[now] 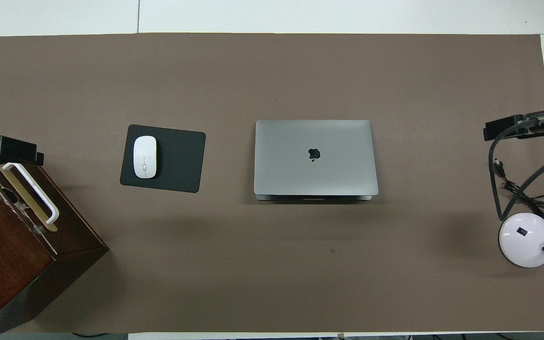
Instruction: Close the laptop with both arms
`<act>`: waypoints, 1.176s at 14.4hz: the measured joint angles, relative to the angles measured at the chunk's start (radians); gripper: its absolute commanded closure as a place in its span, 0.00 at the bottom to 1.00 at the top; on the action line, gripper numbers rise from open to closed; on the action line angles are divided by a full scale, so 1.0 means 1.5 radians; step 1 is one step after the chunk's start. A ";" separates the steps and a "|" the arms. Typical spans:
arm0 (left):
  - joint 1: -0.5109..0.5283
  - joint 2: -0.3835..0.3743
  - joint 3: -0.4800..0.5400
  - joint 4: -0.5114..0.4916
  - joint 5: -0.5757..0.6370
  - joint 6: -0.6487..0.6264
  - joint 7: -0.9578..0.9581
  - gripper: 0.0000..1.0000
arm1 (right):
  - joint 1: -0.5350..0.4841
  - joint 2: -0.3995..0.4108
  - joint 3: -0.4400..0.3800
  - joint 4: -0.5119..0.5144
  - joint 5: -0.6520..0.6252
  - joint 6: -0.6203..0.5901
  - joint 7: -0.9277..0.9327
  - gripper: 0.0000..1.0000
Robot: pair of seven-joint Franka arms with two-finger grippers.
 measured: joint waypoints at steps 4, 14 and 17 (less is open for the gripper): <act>0.004 -0.001 0.000 0.002 0.013 -0.003 0.000 0.00 | -0.001 0.000 -0.001 0.000 0.000 0.000 0.000 0.00; 0.006 -0.001 0.000 0.002 0.021 -0.010 0.000 0.00 | -0.005 0.000 -0.002 -0.003 0.000 0.000 0.000 0.00; 0.006 -0.001 0.000 0.002 0.021 -0.010 0.000 0.00 | -0.005 0.000 -0.002 -0.003 0.000 0.000 0.000 0.00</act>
